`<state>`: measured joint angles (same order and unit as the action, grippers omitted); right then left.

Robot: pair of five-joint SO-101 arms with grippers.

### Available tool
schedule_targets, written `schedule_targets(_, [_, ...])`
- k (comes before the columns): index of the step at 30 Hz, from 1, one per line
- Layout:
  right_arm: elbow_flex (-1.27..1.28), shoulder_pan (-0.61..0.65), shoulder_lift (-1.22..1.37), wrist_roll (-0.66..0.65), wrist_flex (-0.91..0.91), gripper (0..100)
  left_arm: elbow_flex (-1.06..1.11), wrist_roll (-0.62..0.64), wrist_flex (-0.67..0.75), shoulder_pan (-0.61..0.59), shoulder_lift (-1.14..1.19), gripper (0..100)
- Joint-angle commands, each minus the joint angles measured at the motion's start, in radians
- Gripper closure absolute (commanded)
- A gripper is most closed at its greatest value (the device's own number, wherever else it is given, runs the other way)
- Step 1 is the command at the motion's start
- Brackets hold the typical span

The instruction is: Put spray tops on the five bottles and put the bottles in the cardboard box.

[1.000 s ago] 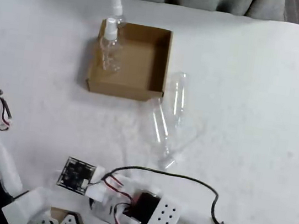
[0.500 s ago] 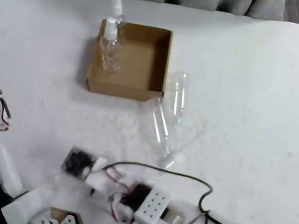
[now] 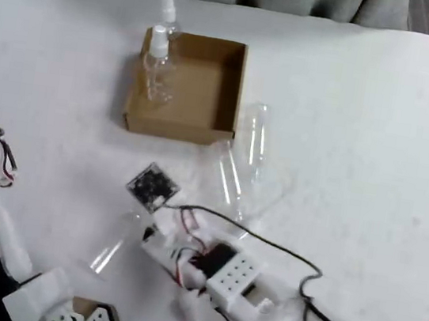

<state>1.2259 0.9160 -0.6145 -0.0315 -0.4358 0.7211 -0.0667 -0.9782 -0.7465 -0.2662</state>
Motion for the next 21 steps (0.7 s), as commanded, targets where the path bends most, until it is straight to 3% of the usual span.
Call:
schedule_targets(1, [-0.049,-0.082,-0.183,-0.031,-0.122,98.1,-0.041,-0.1,-0.089,0.09,-0.013,89])
schedule_targets(7, [0.014,-0.24,-0.381,-0.195,-0.189,98.1,-0.193,-0.227,-0.391,0.22,-0.015,81])
schedule_targets(12, [0.02,-0.338,-0.421,-0.172,-0.182,98.2,-0.327,-0.377,-0.641,0.386,-0.016,81])
schedule_targets(18, [0.018,-0.343,-0.421,-0.178,-0.182,98.2,-0.308,-0.402,-0.684,0.561,-0.174,71])
schedule_targets(21, [0.018,-0.346,-0.421,-0.18,-0.182,98.2,-0.236,-0.402,-0.686,0.65,-0.285,73])
